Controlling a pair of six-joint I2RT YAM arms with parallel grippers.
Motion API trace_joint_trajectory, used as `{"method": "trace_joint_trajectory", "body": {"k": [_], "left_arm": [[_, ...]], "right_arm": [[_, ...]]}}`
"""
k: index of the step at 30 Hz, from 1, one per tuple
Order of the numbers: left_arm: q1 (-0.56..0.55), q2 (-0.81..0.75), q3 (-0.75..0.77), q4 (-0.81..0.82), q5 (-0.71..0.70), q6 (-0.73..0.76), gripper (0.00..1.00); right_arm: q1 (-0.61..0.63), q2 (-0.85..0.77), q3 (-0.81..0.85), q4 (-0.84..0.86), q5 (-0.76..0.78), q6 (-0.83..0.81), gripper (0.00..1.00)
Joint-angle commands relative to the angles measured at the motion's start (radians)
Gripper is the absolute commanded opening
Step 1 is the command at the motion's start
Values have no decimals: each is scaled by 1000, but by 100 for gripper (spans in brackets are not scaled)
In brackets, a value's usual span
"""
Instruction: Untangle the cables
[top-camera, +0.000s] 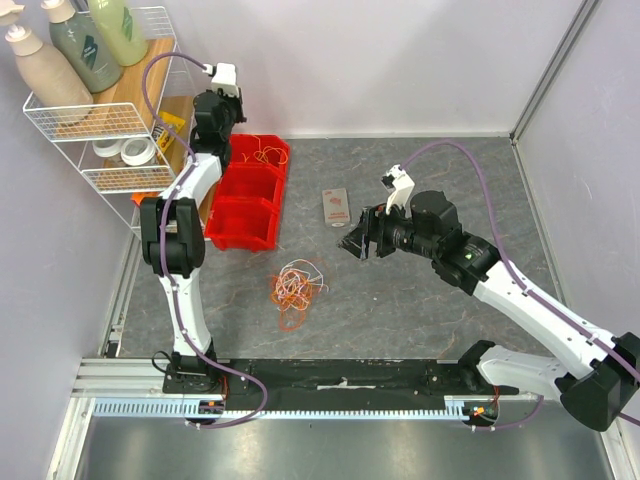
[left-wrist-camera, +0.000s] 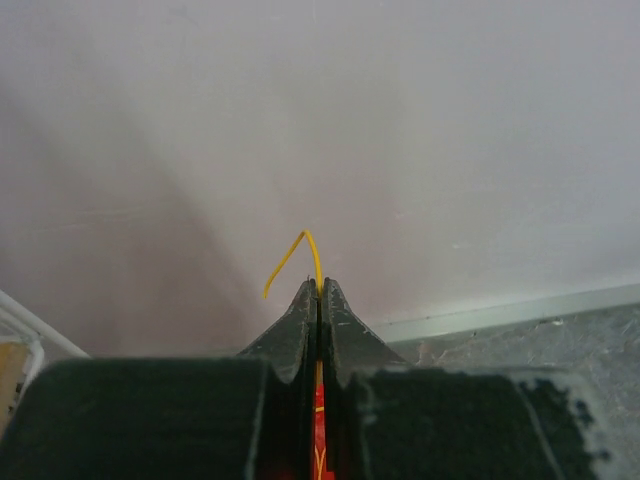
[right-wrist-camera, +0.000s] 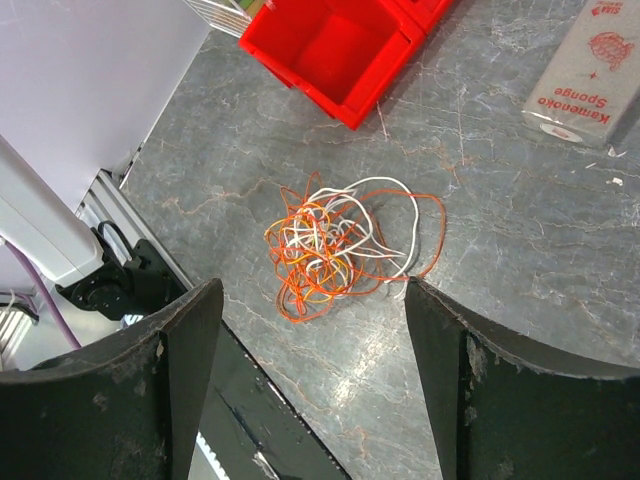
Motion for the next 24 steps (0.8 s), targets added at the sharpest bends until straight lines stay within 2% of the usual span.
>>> {"method": "trace_joint_trajectory", "body": {"k": [1, 11, 15, 20, 24], "left_arm": [[-10, -59, -39, 57, -16, 64, 2], [-79, 0, -96, -39, -47, 46, 2], [-93, 29, -95, -92, -100, 44, 2], [-93, 105, 8, -259, -201, 46, 2], [-91, 116, 13, -289, -226, 34, 2]], "right_arm": [[-4, -4, -13, 55, -20, 18, 81], [-4, -7, -34, 67, -25, 32, 81], [-4, -7, -44, 73, -29, 34, 81], [-4, -12, -54, 82, -33, 38, 81], [-4, -10, -59, 84, -34, 38, 81]]}}
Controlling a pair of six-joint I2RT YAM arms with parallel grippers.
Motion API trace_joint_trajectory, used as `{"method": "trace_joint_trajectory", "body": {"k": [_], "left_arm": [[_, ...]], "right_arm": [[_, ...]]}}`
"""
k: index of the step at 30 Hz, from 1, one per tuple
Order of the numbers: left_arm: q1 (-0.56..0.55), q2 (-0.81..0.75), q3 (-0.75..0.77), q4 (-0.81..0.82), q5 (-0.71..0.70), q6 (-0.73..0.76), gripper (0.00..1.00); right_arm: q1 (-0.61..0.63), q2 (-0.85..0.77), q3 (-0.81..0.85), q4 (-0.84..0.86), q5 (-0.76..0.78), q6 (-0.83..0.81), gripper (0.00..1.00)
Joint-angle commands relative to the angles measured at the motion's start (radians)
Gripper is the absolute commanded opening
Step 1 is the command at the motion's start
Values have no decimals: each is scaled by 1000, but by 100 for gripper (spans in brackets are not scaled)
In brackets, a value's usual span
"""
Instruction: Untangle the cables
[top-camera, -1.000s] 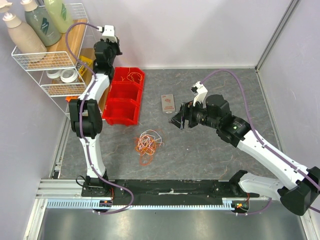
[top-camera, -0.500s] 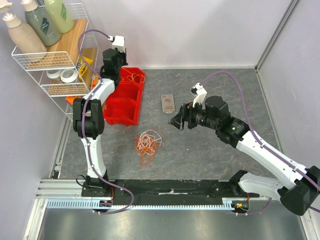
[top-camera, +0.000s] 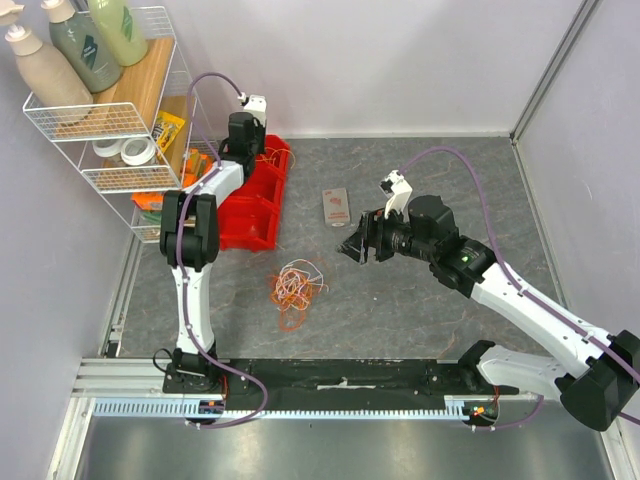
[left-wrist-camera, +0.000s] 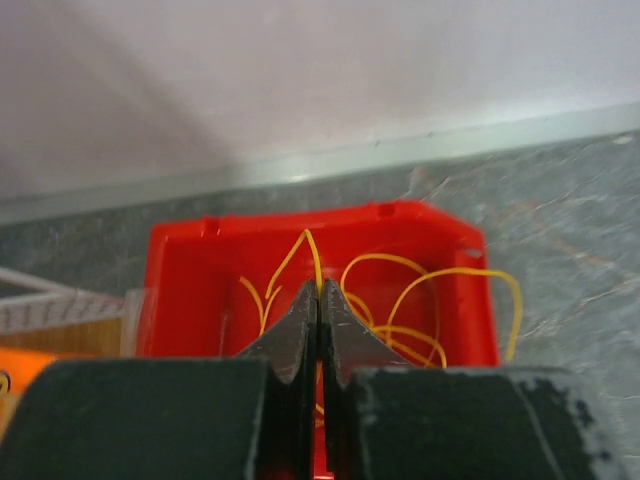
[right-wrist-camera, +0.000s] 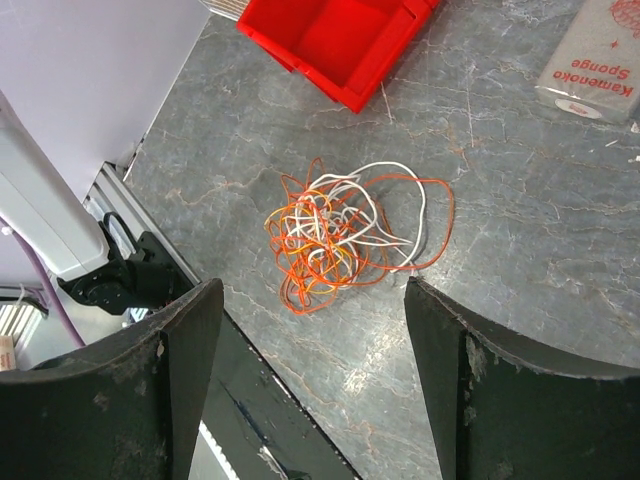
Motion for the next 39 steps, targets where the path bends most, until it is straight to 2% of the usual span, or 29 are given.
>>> {"method": "trace_joint_trajectory", "body": {"k": [1, 4, 6, 10, 14, 16, 19, 21, 23, 27, 29, 32, 37, 38, 39], "left_arm": [[5, 15, 43, -77, -73, 3, 2], [7, 14, 73, -132, -84, -24, 7], [7, 11, 113, -199, -99, -60, 15], [7, -28, 133, -275, -90, -144, 41], [7, -63, 138, -316, -40, -216, 83], [8, -74, 146, -352, -32, -265, 84], [7, -79, 140, -375, -1, -327, 82], [5, -72, 140, -376, 49, -337, 74], [2, -63, 147, -390, 77, -344, 71], [-1, -36, 176, -425, 95, -353, 79], [-1, -16, 199, -441, 89, -353, 76], [-2, 27, 245, -457, 65, -344, 64], [-1, 179, 449, -588, 51, -330, 31], [-1, 199, 478, -602, 51, -330, 15], [-1, 225, 501, -621, 48, -334, 3]], "right_arm": [[-4, -12, -4, 44, -17, 6, 81], [-4, -12, -3, 47, -21, 9, 81], [-4, -16, -3, 44, -22, 7, 81], [-4, -21, -4, 48, -31, 10, 81], [-4, -33, -13, 53, -34, 15, 81], [-4, -39, -19, 53, -32, 16, 81], [-4, -50, -24, 53, -35, 15, 81], [-4, -56, -27, 50, -34, 17, 81], [-4, -61, -30, 48, -37, 13, 81], [-4, -61, -33, 48, -38, 7, 81], [-4, -58, -36, 48, -38, 6, 81], [-4, -52, -36, 50, -40, 3, 81], [-4, -38, -38, 53, -40, 3, 81], [-4, -35, -39, 56, -40, 1, 81], [-4, -32, -39, 58, -41, 1, 81]]}}
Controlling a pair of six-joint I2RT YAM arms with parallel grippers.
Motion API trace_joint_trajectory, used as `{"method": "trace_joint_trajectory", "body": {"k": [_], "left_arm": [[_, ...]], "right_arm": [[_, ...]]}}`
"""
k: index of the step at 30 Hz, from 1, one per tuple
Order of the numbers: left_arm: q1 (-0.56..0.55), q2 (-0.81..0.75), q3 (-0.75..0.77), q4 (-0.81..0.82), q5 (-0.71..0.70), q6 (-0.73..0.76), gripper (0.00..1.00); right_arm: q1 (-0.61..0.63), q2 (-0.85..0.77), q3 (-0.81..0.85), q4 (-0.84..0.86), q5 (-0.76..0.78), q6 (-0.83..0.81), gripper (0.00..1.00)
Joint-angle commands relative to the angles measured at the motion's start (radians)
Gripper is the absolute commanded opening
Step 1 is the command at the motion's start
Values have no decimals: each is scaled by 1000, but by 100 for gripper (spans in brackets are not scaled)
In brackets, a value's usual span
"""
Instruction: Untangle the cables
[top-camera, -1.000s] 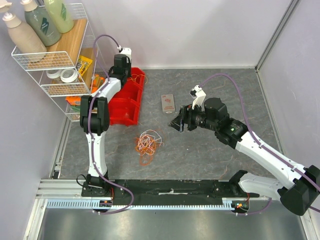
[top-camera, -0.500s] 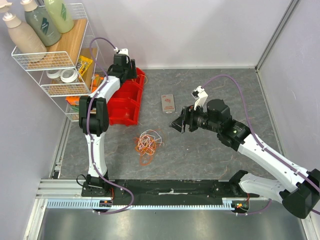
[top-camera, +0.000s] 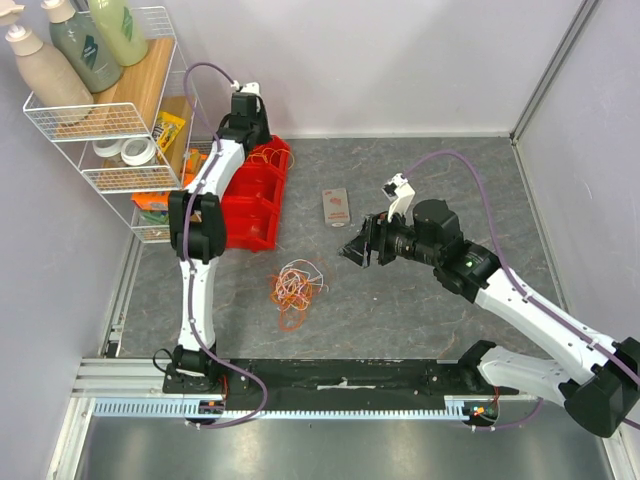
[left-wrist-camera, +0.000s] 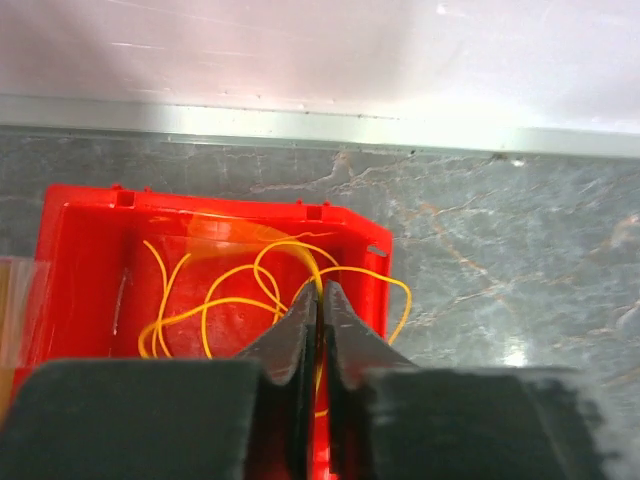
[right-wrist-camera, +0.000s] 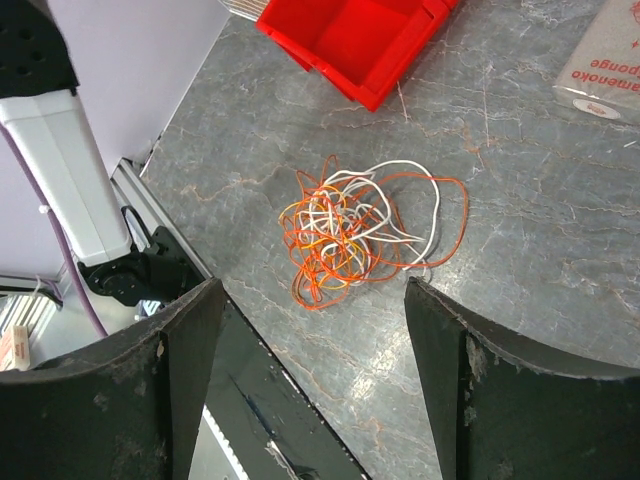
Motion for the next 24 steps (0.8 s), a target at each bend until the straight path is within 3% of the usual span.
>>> {"method": "trace_joint_trajectory", "body": {"k": [1, 8, 10, 19, 24], "left_arm": [[2, 127, 136, -129, -20, -12, 2], [29, 158, 170, -203, 29, -6, 2], [29, 131, 162, -222, 29, -3, 7], [29, -49, 135, -254, 95, 17, 72], [29, -106, 90, -274, 120, -6, 87]], "right_arm": [[-4, 15, -5, 43, -18, -7, 81], [-4, 11, -13, 53, -26, -2, 81], [-4, 9, -17, 61, -33, 4, 81], [-4, -23, -31, 70, -43, 22, 81], [-4, -41, -40, 75, -44, 30, 80]]}}
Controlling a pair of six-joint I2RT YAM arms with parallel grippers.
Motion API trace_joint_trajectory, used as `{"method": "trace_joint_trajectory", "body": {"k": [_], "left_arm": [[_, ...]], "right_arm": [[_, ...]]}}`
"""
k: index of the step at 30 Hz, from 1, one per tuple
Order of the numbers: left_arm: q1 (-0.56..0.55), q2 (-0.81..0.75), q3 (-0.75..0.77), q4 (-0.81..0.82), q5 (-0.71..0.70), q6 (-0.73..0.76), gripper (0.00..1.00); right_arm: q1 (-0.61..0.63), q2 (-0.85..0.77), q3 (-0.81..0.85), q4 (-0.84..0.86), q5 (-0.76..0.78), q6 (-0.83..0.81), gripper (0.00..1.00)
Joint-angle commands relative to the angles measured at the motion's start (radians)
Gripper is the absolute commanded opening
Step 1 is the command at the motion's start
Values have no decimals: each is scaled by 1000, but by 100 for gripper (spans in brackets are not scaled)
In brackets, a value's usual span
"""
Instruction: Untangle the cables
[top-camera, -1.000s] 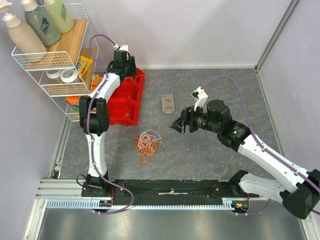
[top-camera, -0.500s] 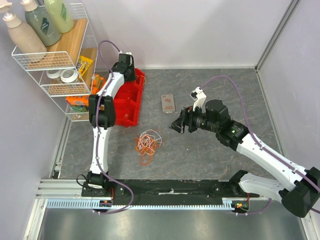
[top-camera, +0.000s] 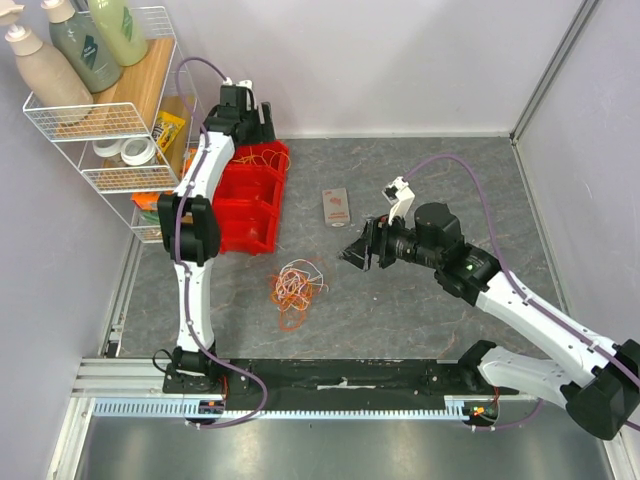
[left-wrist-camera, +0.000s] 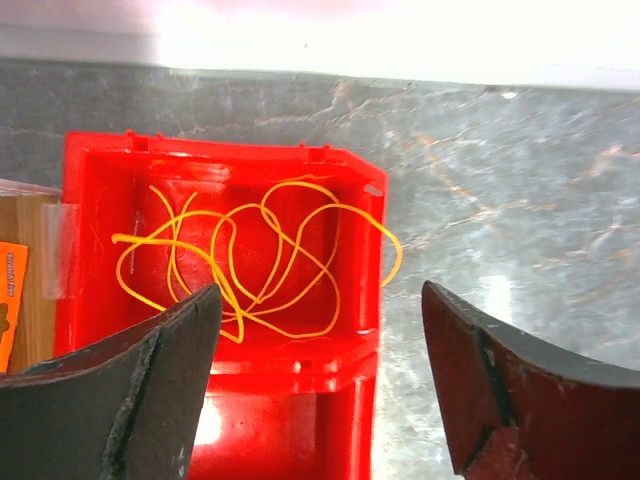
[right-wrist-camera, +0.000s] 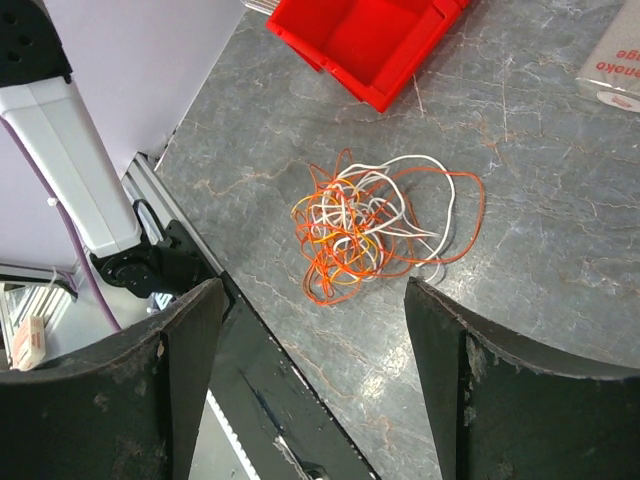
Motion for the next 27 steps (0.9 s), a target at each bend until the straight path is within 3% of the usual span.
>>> {"method": "trace_joint_trajectory", "body": {"k": [1, 9, 14, 16, 23, 27], "left_arm": [[-1, -112, -32, -9, 54, -17, 88], [-5, -112, -58, -5, 90, -37, 86], [-59, -81, -38, 35, 143, 10, 63], [-94, -56, -31, 38, 111, 42, 63], [-184, 29, -29, 38, -118, 104, 76], [-205, 66, -22, 52, -205, 102, 74]], "right_arm": [[-4, -35, -9, 40, -13, 18, 81], [-4, -73, -32, 29, -10, 22, 81], [-4, -71, -49, 34, -5, 30, 81], [-4, -71, -51, 38, -4, 35, 81], [-4, -90, -55, 26, 13, 33, 80], [-4, -88, -68, 24, 18, 29, 81]]}}
